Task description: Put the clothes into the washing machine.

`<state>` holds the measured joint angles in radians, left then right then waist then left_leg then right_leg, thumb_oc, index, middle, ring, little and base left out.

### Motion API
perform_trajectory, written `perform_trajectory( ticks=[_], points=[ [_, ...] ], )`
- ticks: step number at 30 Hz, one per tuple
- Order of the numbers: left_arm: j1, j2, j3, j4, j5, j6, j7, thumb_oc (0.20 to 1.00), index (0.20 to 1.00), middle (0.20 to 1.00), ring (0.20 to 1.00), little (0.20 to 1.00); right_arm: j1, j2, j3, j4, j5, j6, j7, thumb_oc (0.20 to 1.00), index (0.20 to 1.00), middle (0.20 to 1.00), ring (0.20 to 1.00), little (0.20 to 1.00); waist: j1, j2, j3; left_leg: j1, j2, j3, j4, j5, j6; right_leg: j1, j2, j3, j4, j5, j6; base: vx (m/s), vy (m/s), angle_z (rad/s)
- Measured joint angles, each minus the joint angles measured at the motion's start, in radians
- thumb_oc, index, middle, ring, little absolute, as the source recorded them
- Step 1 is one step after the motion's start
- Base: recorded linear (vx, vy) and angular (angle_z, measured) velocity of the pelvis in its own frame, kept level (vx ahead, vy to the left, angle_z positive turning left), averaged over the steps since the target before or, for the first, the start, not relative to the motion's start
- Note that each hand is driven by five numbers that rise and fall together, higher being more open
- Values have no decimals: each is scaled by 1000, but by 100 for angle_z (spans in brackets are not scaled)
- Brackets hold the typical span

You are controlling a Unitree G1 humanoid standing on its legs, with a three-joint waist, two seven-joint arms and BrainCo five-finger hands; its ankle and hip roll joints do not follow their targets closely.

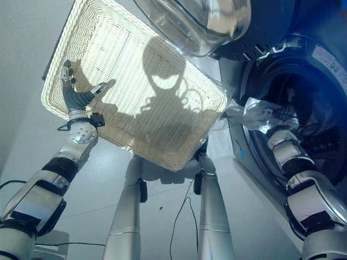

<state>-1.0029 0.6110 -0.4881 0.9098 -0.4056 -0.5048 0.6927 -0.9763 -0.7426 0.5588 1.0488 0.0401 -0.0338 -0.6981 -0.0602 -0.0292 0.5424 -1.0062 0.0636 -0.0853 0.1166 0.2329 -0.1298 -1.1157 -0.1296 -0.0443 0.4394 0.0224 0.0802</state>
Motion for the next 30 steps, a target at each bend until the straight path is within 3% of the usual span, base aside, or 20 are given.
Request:
perform_trajectory(
  ticks=[15,25,26,27,28,30],
  points=[
    [0,-41,3,1,2,-11,9,1000,1000,1000,1000,1000,17,42,43,76,-69,22,131,1000,1000,1000,1000,1000,18,3,-2,12,1,5,0,-4,0,-7,0,7,30,-12,-3,0,0,0],
    [-1,-47,9,4,2,-11,13,1000,1000,1000,1000,1000,5,68,74,114,-193,94,187,1000,1000,1000,1000,1000,24,4,-2,13,0,6,1,0,-5,-4,0,8,31,-14,-4,0,0,0],
    [-1,-47,13,7,2,-11,13,1000,1000,1000,1000,1000,-3,68,100,118,-245,118,195,595,595,595,595,595,24,4,-2,14,0,6,1,0,-5,-4,-1,8,31,-14,-4,0,0,0],
    [-3,-47,12,9,2,-11,13,1000,1000,1000,1000,1000,-12,69,128,128,-279,136,206,426,426,426,426,426,26,4,-2,14,0,6,1,1,-5,-4,-1,7,32,-14,-4,0,0,0],
    [-5,-48,11,12,2,-11,13,1000,1000,1000,1000,1000,-27,73,167,154,-321,162,220,200,200,200,200,200,26,4,-2,16,0,6,1,2,-5,-3,-1,7,35,-14,-4,0,0,0],
    [-6,-49,11,12,2,-11,13,1000,1000,1000,1000,1000,-36,75,176,159,-370,195,232,200,200,200,200,200,26,4,-2,19,-1,6,1,3,-6,-3,-2,7,43,-17,-5,1,3,2]
  ],
)
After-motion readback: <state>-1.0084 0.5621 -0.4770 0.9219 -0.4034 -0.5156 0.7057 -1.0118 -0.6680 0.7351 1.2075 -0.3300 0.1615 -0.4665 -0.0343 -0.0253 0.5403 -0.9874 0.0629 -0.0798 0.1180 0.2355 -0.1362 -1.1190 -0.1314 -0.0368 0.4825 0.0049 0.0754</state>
